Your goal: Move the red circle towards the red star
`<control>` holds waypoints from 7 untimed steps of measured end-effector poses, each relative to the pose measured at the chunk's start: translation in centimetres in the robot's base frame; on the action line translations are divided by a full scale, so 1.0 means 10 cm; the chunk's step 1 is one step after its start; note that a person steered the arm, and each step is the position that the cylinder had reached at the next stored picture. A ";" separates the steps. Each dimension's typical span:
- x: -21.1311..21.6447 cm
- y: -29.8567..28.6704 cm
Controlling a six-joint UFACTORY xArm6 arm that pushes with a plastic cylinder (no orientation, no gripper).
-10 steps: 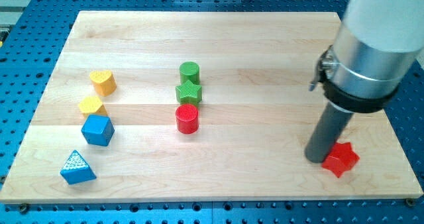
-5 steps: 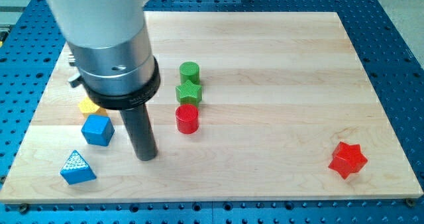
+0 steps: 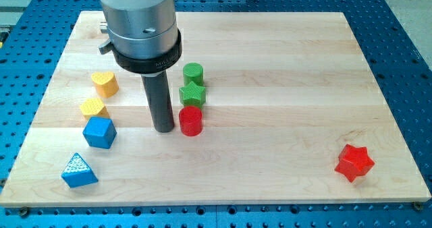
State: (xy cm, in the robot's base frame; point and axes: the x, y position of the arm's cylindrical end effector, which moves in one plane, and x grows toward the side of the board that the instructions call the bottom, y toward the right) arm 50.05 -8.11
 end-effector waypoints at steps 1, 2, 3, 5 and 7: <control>0.09 0.54; 0.27 1.21; -0.03 0.68; 0.08 1.69; 0.14 1.94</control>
